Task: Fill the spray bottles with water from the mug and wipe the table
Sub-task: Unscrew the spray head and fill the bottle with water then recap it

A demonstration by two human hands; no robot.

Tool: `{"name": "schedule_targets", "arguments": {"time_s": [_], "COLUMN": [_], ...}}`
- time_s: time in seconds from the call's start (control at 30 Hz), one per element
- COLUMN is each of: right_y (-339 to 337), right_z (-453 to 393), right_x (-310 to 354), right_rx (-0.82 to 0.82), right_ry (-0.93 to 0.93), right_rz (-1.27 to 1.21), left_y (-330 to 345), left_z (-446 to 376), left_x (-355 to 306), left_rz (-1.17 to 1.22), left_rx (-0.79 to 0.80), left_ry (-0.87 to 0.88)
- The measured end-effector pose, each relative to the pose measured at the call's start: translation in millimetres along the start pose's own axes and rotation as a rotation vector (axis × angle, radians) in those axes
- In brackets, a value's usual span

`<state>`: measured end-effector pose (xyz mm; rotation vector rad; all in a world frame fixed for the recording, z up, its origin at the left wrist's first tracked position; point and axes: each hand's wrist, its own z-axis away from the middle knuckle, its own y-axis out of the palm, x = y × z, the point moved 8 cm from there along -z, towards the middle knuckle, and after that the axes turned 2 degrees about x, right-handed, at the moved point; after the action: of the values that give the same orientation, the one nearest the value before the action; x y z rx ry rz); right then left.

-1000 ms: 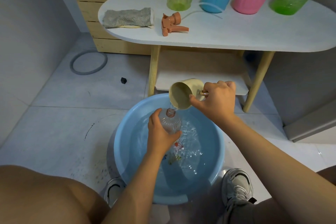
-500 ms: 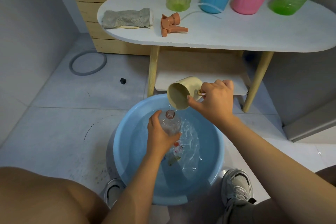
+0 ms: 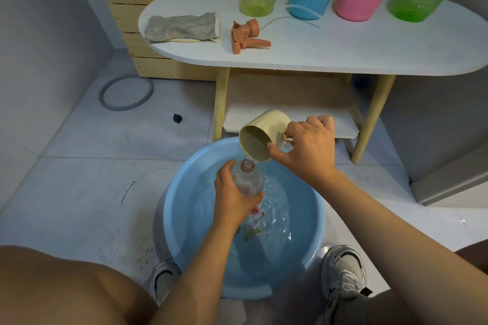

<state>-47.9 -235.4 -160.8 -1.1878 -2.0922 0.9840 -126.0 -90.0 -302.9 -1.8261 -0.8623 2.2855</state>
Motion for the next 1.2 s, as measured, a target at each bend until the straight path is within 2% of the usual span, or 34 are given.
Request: {"name": "schedule_targets", "arguments": {"time_s": [0.6, 0.87, 1.2], "right_y": [-3.0, -3.5, -6.1], "right_z": [1.6, 2.2, 2.8], "right_x": [6.6, 8.2, 6.3], "right_rx": [-0.050, -0.068, -0.115], "right_ry": [-0.081, -0.124, -0.147], "right_rz": [-0.012, -0.021, -0.041], "left_y": [0.2, 1.2, 0.9], "left_z": [-1.6, -0.9, -2.1], "left_x": [0.4, 4.8, 5.7], "left_rz": [-0.037, -0.040, -0.012], "left_rx": [-0.021, -0.023, -0.040], "left_ry": [0.003, -0.068, -0.037]}}
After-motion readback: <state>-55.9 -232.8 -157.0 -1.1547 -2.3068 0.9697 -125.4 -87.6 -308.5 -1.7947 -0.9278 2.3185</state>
